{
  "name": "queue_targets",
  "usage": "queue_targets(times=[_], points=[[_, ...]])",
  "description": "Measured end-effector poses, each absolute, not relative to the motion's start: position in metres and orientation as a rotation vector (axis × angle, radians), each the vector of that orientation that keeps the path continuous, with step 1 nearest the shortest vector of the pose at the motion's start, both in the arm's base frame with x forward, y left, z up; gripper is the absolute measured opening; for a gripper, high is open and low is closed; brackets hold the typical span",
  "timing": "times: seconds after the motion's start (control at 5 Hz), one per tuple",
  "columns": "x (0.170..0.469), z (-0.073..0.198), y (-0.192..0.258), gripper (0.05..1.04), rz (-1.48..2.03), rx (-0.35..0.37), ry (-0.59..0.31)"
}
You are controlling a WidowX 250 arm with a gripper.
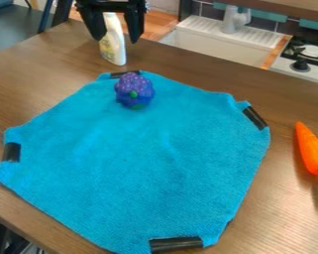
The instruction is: Fold the cloth from bottom right to top left
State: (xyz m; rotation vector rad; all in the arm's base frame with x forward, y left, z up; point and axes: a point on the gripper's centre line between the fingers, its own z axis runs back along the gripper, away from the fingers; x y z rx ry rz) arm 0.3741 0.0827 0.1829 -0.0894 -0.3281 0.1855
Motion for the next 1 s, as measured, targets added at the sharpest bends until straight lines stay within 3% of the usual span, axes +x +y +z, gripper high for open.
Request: queue_targets(times=[0.4, 0.6, 1.0], points=[[0.373, 0.163, 0.082, 1.0, 0.187, -0.075, -0.277], [0.364, 0.152, 0.044, 1.0, 0.044, 0.064, -0.274], [0.315, 0.189, -0.028, 1.001, -0.227, 0.145, -0.39]])
